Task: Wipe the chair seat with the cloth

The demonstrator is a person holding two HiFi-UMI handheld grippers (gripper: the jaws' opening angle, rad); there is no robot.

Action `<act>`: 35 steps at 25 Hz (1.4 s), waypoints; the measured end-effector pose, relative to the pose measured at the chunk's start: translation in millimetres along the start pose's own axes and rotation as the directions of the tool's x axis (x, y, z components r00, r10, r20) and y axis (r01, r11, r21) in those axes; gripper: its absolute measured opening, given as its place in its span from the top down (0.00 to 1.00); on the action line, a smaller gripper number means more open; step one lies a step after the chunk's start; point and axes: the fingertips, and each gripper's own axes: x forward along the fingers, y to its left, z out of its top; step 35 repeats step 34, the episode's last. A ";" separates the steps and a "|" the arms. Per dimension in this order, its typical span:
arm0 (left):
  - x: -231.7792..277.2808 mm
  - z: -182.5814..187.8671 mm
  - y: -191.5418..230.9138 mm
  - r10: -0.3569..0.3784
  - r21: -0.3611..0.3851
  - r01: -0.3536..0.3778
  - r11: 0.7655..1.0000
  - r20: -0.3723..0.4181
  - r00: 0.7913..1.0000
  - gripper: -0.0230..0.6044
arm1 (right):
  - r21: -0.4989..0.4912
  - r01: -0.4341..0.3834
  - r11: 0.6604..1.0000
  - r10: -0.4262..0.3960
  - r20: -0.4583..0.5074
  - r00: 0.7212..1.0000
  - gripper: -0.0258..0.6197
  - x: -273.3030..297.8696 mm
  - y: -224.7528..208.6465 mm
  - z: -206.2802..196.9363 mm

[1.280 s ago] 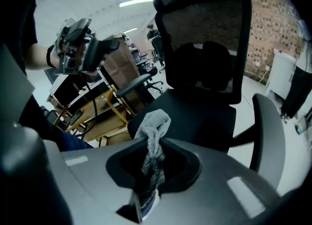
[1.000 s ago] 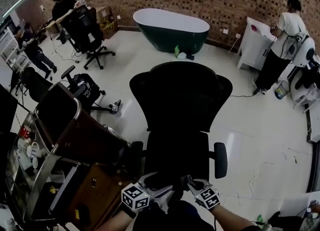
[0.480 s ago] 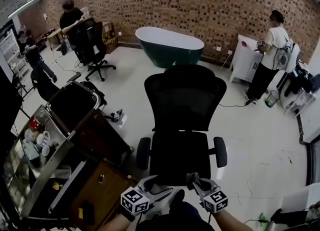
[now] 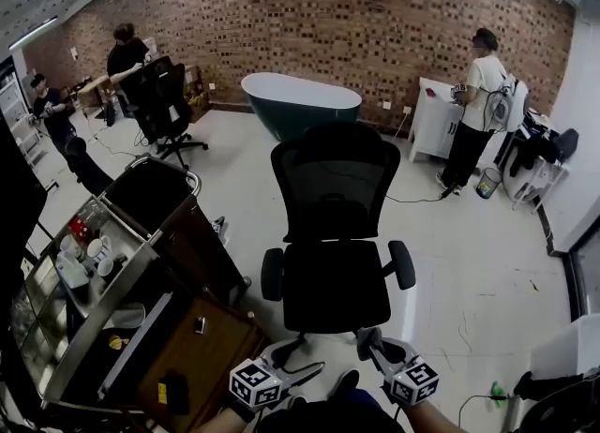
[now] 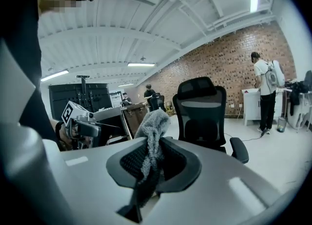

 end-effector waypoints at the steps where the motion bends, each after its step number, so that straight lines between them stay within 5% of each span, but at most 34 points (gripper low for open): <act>1: -0.6 0.0 -6.7 -0.001 0.005 0.001 1.000 0.006 1.000 0.35 | -0.003 -0.007 1.000 0.007 0.004 1.000 0.89 -6.9 4.4 0.0; 13: 35.5 -5.9 -82.1 0.045 -0.003 -0.045 0.999 0.082 0.996 0.35 | -0.071 -0.163 0.984 0.163 -0.011 0.987 0.89 -74.3 12.8 -6.9; 35: 32.6 -11.5 -123.6 0.102 0.033 -0.106 0.994 0.109 0.989 0.35 | -0.088 -0.215 0.973 0.217 0.015 0.976 0.89 -102.7 10.3 -8.5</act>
